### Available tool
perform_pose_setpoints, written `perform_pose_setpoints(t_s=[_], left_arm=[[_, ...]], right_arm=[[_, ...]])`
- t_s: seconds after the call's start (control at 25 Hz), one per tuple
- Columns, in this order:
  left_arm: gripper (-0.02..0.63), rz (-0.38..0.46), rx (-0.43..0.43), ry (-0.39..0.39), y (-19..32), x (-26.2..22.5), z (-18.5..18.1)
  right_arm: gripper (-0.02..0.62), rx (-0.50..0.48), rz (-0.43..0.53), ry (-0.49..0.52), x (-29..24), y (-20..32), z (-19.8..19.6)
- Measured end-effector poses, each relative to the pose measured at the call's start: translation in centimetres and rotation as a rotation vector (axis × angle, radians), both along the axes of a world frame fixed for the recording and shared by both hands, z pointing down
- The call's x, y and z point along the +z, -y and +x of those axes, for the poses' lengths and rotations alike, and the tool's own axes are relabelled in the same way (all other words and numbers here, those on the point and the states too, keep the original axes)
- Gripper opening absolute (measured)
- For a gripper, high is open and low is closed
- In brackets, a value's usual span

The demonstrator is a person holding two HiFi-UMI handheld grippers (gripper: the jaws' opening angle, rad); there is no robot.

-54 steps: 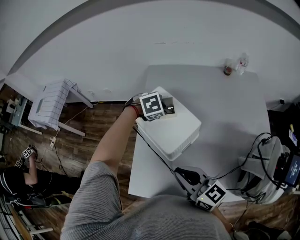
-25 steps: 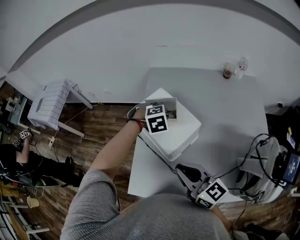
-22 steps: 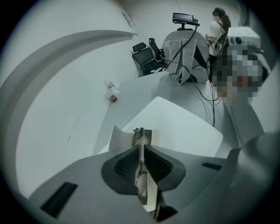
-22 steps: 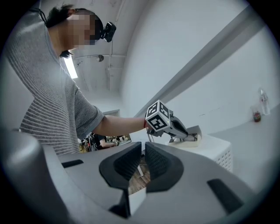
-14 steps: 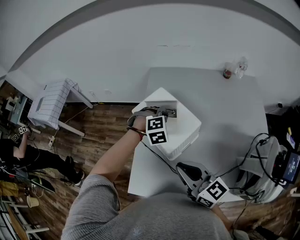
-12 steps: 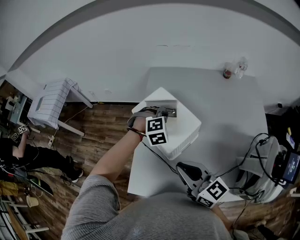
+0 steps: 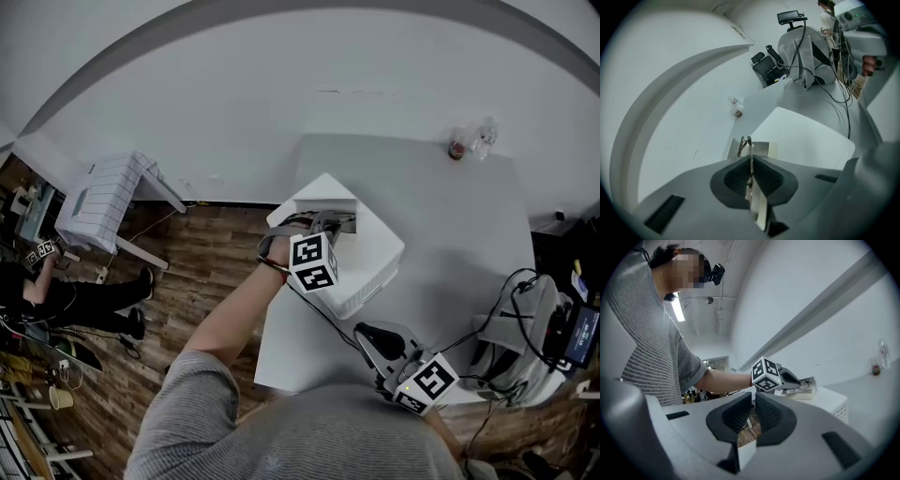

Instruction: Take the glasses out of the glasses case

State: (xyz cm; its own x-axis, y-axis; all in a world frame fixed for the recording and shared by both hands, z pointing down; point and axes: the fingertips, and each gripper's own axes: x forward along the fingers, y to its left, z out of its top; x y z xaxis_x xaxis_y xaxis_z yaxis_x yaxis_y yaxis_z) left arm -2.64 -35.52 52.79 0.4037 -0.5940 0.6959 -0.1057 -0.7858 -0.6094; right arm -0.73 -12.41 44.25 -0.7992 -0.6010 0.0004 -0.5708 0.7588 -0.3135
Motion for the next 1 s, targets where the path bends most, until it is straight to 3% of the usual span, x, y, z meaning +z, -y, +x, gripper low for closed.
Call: perform_pose_setpoints(t_s=[0.32,0.64,1.0], left_arm=[[0.025,-0.067,-0.159,-0.330,-0.1,-2.7,-0.6],[0.025,-0.053,-0.261,-0.604,0.1,-5.4,-1.7],[0.025,0.002,-0.240,-0.833,-1.4,-9.9,-1.9]], right_arm=[[0.017,0.006,0.005,-0.011,-0.1,0.0,0.2],[0.017,0.003,0.010,-0.021,-0.2,-0.2,-0.1],[0.017,0.015,0.023,-0.035,-0.5,-0.1,0.2]])
